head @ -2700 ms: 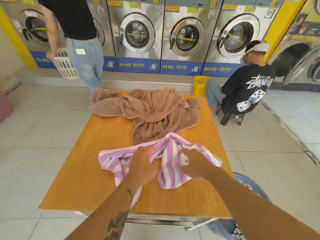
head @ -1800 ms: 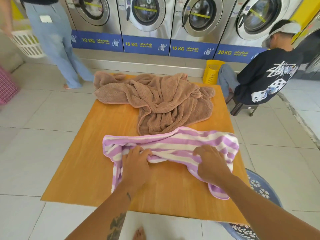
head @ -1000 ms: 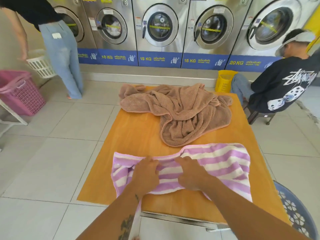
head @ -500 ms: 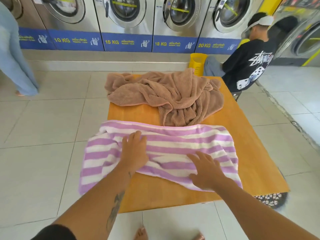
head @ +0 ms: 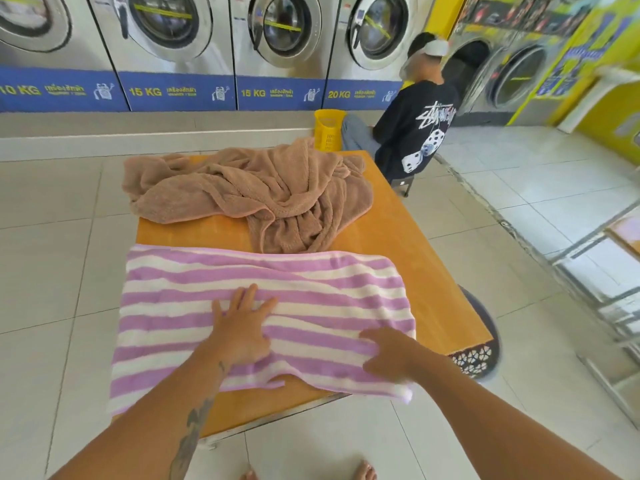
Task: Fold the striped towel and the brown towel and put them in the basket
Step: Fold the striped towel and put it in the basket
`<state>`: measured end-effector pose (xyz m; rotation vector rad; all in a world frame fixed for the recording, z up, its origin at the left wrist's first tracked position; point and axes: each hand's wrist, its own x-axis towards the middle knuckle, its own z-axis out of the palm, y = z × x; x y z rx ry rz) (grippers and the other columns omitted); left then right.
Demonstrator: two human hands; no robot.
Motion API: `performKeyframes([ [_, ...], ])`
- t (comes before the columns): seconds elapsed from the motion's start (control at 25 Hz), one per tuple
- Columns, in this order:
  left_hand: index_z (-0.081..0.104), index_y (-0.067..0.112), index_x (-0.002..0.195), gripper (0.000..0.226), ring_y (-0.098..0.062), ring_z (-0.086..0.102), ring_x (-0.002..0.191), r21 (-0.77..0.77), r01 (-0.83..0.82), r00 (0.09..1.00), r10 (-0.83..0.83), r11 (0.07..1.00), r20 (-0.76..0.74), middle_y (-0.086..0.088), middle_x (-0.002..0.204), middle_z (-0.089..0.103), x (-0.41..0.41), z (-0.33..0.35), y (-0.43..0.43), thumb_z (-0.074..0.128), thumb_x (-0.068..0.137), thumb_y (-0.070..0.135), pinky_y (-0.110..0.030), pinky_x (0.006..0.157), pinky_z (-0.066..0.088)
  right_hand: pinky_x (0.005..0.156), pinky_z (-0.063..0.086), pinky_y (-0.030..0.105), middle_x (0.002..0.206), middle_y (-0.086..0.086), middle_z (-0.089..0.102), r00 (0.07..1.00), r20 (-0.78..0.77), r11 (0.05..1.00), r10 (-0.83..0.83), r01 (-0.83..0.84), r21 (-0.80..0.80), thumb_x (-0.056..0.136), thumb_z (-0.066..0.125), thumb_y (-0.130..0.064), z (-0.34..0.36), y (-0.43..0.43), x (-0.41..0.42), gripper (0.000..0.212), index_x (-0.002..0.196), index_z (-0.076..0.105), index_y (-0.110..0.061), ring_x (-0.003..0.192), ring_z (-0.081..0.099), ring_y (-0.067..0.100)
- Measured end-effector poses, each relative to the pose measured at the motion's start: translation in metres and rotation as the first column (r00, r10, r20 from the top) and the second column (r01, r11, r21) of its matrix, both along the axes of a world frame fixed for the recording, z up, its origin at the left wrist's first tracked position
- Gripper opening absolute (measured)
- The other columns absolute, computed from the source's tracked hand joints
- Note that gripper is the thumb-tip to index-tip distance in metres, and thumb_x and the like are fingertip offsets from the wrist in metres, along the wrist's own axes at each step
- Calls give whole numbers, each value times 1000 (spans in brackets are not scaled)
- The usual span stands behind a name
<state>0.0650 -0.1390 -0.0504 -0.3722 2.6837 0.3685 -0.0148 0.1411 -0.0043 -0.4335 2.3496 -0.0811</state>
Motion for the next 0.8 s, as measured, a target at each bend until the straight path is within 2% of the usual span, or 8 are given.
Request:
performKeyframes([
  [0.12,32,29,149,72,-27,12,148,-24,-129,976,122,991,-178,-4,162,11,-4,16,32,54,81,22,-52,118,14,100,41,29,143,-1,46,992,-122,991,15,-30,-128,89,52,-18,10,10,-21,57,143,44,-30,129,45,24],
  [0.24,59,24,123,50,-28,48,118,76,-174,877,189,982,-441,0,128,47,1,15,84,48,75,21,-44,97,37,104,39,35,138,-1,46,974,-211,985,89,-117,-124,84,49,-15,10,27,-53,57,139,47,-33,131,40,26],
  [0.36,65,22,98,28,-26,54,94,107,-379,733,369,919,-572,2,100,53,7,6,121,52,74,14,-42,81,41,105,38,36,141,-3,42,968,-194,970,162,-192,-147,82,53,-17,2,35,-76,61,140,45,-33,133,35,26],
  [0.44,63,20,94,22,-26,51,88,155,-625,566,581,765,-585,0,95,51,18,7,140,55,76,10,-39,77,40,109,36,35,144,-5,39,937,-210,933,280,-317,-170,82,55,-21,-5,37,-88,63,142,42,-34,137,33,25],
  [0.52,64,17,96,21,-28,51,85,246,-776,372,736,581,-566,0,92,48,35,7,152,58,79,5,-38,74,42,108,39,35,148,-2,36,918,-177,899,356,-388,-205,82,55,-21,-7,33,-97,65,144,40,-33,139,32,24],
  [0.64,65,14,104,25,-36,56,86,328,-864,176,840,381,-514,-8,94,55,63,10,164,58,81,6,-42,71,48,105,42,35,151,0,32,879,-124,854,461,-477,-207,86,54,-18,1,13,-104,68,150,35,-30,136,32,26],
  [0.72,61,17,115,28,-32,58,91,425,-887,18,932,183,-363,-6,103,60,72,21,169,52,89,13,-37,73,45,105,42,37,150,2,35,812,-187,787,553,-583,-202,87,53,-17,11,-11,-109,66,149,35,-28,134,35,28],
  [0.8,55,20,124,32,-28,59,87,506,-861,-77,969,53,-233,0,94,62,76,28,168,45,94,18,-34,72,47,102,44,38,146,4,39,768,-231,737,597,-639,-220,86,51,-13,23,-39,-110,62,146,40,-26,133,37,28],
])
